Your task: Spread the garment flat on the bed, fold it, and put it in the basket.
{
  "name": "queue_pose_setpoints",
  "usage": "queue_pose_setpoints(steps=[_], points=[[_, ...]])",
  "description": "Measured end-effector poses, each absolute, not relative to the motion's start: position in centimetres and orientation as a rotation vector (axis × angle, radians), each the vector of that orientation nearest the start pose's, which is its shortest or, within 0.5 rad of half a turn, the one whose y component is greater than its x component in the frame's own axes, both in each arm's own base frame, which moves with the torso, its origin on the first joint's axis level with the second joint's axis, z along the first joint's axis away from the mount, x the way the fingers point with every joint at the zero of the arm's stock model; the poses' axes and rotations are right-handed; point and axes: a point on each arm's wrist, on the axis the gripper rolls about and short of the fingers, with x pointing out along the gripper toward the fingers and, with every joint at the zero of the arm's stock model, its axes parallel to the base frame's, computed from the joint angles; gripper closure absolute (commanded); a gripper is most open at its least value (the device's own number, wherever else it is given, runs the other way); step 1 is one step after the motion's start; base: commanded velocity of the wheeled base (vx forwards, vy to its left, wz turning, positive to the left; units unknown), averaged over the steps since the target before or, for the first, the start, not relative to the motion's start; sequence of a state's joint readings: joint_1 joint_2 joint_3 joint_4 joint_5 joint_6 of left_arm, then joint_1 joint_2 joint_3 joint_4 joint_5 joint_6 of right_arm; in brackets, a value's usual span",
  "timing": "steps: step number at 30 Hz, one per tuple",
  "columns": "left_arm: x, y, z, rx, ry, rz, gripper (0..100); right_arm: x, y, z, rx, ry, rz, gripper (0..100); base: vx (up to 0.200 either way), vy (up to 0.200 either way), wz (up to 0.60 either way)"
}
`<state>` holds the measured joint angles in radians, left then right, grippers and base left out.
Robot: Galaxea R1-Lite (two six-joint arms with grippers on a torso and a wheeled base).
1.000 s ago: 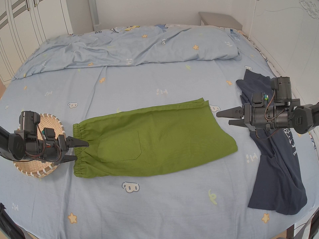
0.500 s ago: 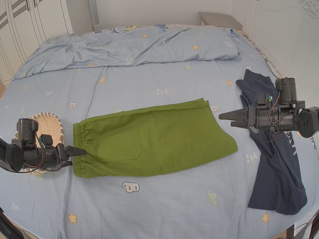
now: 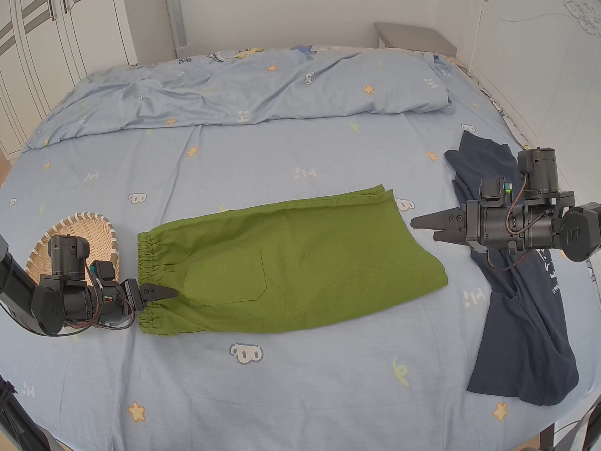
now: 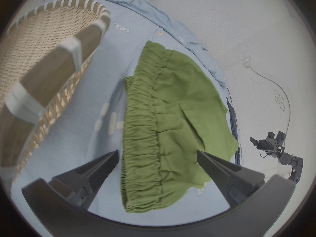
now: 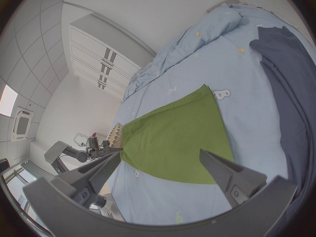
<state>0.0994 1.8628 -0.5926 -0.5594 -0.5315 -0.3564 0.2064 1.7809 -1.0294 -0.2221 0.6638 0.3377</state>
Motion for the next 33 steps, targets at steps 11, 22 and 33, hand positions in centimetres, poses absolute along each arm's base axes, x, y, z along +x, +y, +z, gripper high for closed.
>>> queue_pose_setpoints(steps=[11, 22, 33], points=[[29.2, 1.9, 7.2, -0.572, 0.739, -0.292, 0, 31.6, 8.3, 17.8, 0.429, 0.679, 0.758, 0, 0.000, 0.000, 0.00], [31.7, 2.0, 6.2, -0.668, 0.594, -0.335, 0, 31.8, 8.1, 17.8, 0.432, 0.667, 0.752, 0, 0.000, 0.000, 0.00], [31.1, 3.1, 4.7, -0.753, 0.654, -0.394, 0, 32.0, 8.0, 17.7, 0.432, 0.666, 0.748, 0, 0.000, 0.000, 0.00]])
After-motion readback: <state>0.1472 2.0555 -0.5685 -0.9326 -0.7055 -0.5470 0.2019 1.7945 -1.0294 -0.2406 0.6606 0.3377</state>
